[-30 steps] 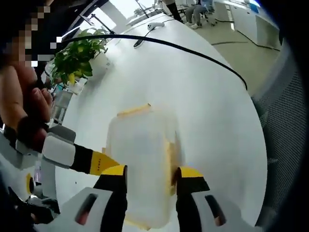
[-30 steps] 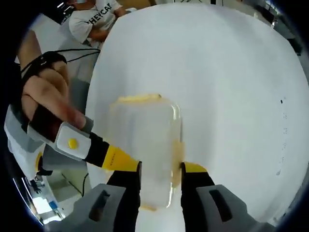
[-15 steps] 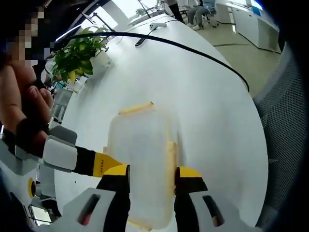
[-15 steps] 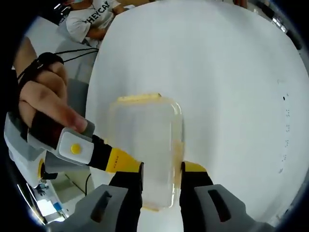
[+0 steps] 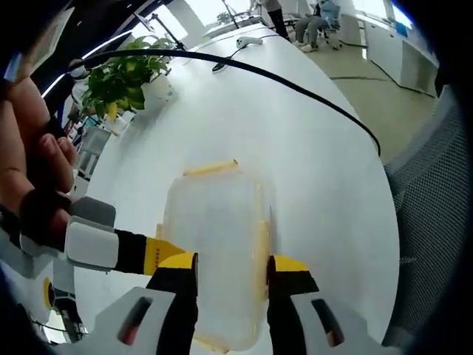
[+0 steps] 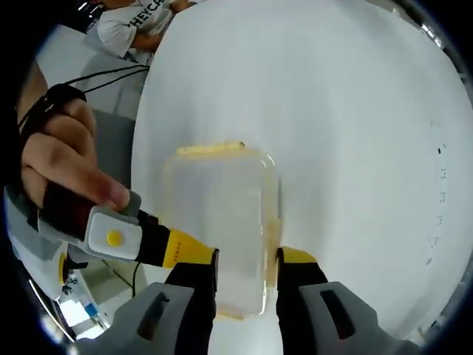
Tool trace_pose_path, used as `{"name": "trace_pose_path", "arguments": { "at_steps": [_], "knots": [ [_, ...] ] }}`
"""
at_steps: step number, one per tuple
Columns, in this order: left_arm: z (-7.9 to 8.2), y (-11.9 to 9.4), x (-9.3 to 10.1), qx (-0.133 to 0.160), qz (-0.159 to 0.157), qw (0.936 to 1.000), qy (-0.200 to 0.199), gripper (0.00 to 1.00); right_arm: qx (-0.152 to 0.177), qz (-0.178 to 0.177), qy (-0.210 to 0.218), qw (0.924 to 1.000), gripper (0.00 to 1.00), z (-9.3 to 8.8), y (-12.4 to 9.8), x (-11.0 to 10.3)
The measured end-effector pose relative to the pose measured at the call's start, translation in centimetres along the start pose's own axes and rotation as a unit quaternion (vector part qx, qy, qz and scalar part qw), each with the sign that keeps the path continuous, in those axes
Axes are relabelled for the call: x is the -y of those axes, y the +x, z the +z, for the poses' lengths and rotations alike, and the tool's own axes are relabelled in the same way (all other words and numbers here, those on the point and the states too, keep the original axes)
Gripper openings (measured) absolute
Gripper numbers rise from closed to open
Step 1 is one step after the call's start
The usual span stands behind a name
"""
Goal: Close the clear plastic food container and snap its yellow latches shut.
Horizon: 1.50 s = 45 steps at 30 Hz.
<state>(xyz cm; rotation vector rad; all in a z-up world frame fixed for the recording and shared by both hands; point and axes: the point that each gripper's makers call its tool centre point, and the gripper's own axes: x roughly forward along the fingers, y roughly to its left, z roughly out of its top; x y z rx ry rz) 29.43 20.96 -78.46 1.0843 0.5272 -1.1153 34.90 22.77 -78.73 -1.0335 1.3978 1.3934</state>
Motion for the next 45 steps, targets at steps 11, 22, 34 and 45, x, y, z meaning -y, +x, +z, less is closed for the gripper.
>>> {"name": "trace_pose_path", "arguments": {
  "at_steps": [11,22,34,45],
  "knots": [
    [0.1,0.0,0.0,-0.003,0.006,1.0000,0.004,0.32,-0.001,-0.032,-0.034,0.9989,0.28,0.3,-0.1,0.0],
    [0.2,-0.2,1.0,-0.019,-0.012,0.9995,0.020,0.44,0.076,-0.088,-0.019,0.9931,0.28,0.2,-0.8,-0.1],
    [0.1,-1.1,2.7,-0.014,-0.054,0.9984,0.007,0.65,0.222,-0.185,-0.005,0.9572,0.52,-0.6,-2.1,0.8],
    [-0.2,-1.6,1.4,0.000,-0.064,0.9972,-0.039,0.75,0.285,-0.183,-0.001,0.9410,0.56,-1.5,-3.2,-1.1]
  ]
}}
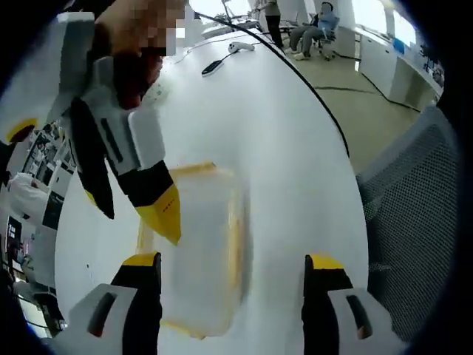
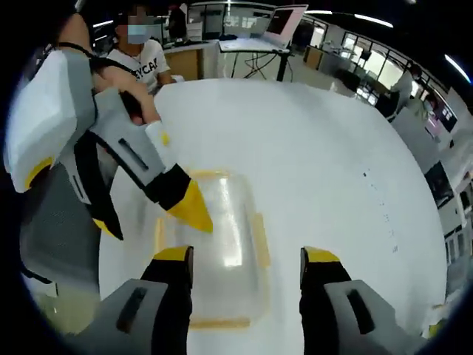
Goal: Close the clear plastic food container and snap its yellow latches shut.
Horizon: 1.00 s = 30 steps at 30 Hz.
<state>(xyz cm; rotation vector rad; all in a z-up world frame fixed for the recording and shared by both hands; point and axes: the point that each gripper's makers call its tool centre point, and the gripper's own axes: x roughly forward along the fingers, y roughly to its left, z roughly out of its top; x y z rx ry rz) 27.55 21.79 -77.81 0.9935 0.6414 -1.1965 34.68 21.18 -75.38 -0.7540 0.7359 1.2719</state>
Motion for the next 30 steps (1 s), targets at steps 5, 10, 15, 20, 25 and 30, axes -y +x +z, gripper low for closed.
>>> {"name": "trace_pose_path", "arguments": {
  "at_steps": [5,10,15,20,25,30],
  "knots": [
    [-0.5,-0.4,-1.3,0.000,0.001,0.9998,-0.019,0.74,-0.002,0.006,0.005,1.0000,0.62,-0.3,-0.5,-0.1],
    [-1.5,-0.5,-2.2,-0.017,-0.008,0.9994,-0.027,0.73,-0.010,0.016,-0.011,0.9998,0.62,-0.1,-0.9,-0.8],
    [-2.1,-0.5,-2.8,-0.028,-0.026,0.9977,-0.055,0.72,-0.047,0.030,-0.040,0.9977,0.61,-1.3,-0.6,-2.0],
    [-2.2,-0.3,-3.3,-0.028,-0.037,0.9972,-0.059,0.72,-0.069,0.048,-0.051,0.9951,0.60,-2.3,-0.4,-3.0],
    [-3.1,-0.2,-3.8,-0.041,-0.047,0.9965,-0.055,0.73,-0.077,0.056,-0.052,0.9941,0.64,-2.8,-0.3,-3.4],
    [-4.0,0.2,-4.2,-0.062,-0.050,0.9961,-0.039,0.73,-0.095,0.055,-0.071,0.9914,0.67,-3.6,0.0,-3.4]
  ]
}}
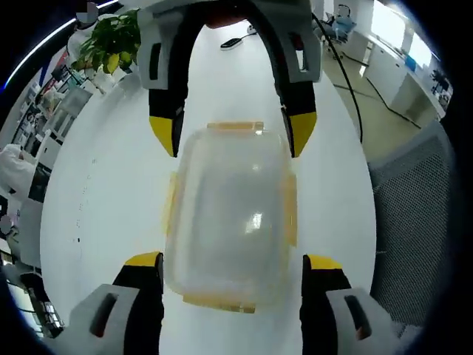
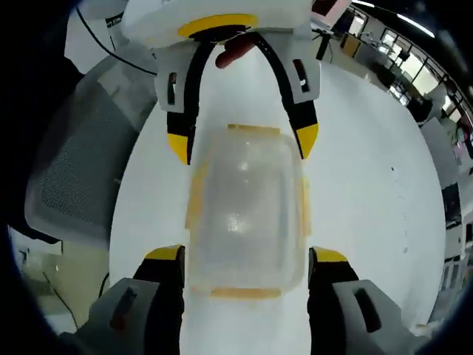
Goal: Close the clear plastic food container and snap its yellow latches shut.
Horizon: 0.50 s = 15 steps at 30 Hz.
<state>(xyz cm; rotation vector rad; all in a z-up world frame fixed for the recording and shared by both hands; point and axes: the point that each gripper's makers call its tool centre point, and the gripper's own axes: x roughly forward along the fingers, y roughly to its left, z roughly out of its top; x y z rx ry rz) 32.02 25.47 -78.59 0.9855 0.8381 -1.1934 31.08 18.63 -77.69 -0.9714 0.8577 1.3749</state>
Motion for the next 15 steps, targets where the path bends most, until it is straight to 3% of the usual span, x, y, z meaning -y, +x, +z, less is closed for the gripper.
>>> {"name": "trace_pose_path", "arguments": {
  "at_steps": [15],
  "knots": [
    [-0.1,0.9,-0.2,-0.017,-0.012,0.9998,0.004,0.70,-0.024,0.008,-0.005,0.9997,0.70,-1.2,0.8,-0.2]
  ]
}}
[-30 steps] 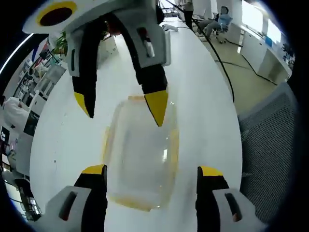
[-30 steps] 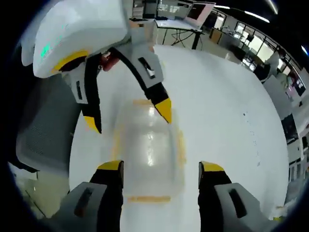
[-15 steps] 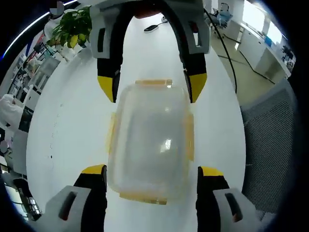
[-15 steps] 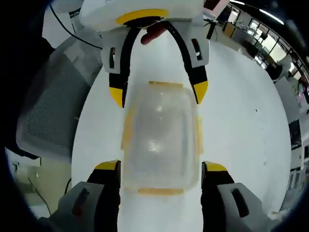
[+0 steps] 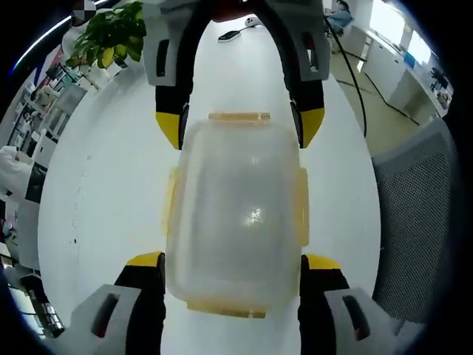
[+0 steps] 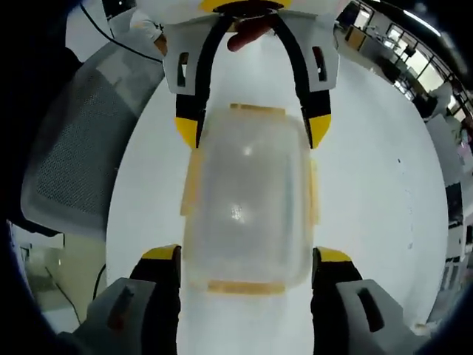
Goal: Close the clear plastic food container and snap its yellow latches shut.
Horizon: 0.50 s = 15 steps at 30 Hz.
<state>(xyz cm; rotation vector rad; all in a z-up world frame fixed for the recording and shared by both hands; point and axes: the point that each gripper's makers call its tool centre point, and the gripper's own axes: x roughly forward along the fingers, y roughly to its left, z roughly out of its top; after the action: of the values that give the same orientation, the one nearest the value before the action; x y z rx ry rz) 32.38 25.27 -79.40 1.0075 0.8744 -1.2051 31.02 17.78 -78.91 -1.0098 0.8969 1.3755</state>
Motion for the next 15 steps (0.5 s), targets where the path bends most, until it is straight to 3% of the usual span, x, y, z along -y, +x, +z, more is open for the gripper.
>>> {"name": "trace_pose_path", "arguments": {
  "at_steps": [9,15],
  "knots": [
    [0.05,0.28,0.25,-0.003,0.000,1.0000,-0.003,0.71,-0.025,-0.001,0.010,0.9996,0.69,-0.20,0.64,-0.18],
    [0.08,0.29,0.24,0.002,0.003,1.0000,-0.009,0.70,-0.009,-0.001,0.012,0.9999,0.69,-0.28,0.52,-0.13]
  ]
}}
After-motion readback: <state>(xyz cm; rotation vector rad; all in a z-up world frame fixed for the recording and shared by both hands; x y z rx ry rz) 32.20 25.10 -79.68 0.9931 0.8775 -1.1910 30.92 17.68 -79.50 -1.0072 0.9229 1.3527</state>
